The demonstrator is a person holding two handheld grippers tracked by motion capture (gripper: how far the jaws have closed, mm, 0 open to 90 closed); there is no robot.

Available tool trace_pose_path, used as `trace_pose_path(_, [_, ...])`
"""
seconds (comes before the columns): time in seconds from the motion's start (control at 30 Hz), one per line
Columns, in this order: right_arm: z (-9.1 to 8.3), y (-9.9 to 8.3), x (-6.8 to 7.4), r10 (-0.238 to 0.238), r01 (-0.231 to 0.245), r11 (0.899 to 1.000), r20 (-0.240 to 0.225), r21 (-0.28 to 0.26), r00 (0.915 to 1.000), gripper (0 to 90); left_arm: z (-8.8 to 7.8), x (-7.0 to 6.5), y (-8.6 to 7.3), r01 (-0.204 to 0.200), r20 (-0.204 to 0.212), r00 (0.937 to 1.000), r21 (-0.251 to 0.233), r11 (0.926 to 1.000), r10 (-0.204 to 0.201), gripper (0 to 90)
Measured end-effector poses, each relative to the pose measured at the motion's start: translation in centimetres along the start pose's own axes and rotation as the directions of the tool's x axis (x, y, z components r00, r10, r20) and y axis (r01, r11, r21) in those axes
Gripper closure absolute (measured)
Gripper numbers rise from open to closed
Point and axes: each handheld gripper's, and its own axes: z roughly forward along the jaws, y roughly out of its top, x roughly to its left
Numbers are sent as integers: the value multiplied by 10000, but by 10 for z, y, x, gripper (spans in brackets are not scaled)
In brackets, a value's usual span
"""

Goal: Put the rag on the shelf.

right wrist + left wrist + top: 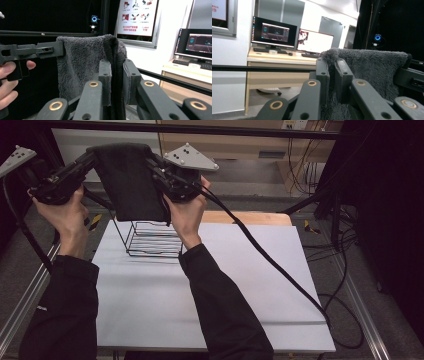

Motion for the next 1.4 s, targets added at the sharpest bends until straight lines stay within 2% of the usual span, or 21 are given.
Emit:
trace_pose_path(0.13, [8, 8, 0, -73, 73, 10000, 42, -31, 10000, 797, 5, 4, 9, -52, -139, 9999, -77, 10000, 51, 827])
trace_pose_path(0.47, [28, 25, -4, -33, 36, 9999, 195, -126, 9998, 797, 18, 12, 25, 283, -478, 9984, -149, 9995, -290, 826])
trace_pose_path(0.6, [38, 28, -8, 22, -21, 10000, 171, -48, 9999, 796, 21, 15, 29, 40, -721, 9974, -148, 9999, -50, 826])
trace_pose_path(0.7, [44, 30, -10, -45, 46, 10000, 260, -48, 9997, 796, 24, 18, 32, 146, -776, 9969, -106, 9998, -154, 826])
trace_pose_path(0.77, [47, 30, -13, 104, -102, 9999, 269, -79, 9996, 796, 27, 18, 34, -26, -868, 9962, -102, 9999, 17, 826])
trace_pose_path(0.83, [50, 28, -16, 295, -293, 9995, 199, -98, 9994, 796, 31, 19, 34, -110, -1017, 9948, -33, 9999, 106, 826])
trace_pose_path(0.93, [55, 25, -19, 289, -289, 9996, 256, -22, 9993, 796, 38, 20, 33, -210, -1121, 9935, 130, 9997, 223, 826])
trace_pose_path(1.07, [61, 22, -26, 313, -314, 9995, 329, 19, 9990, 796, 47, 25, 30, -262, -1067, 9939, 189, 9995, 281, 825])
trace_pose_path(1.4, [72, 9, -35, -68, 48, 9995, 656, 306, 9978, 796, 58, 37, 13, -122, -886, 9960, 382, 9992, 155, 825])
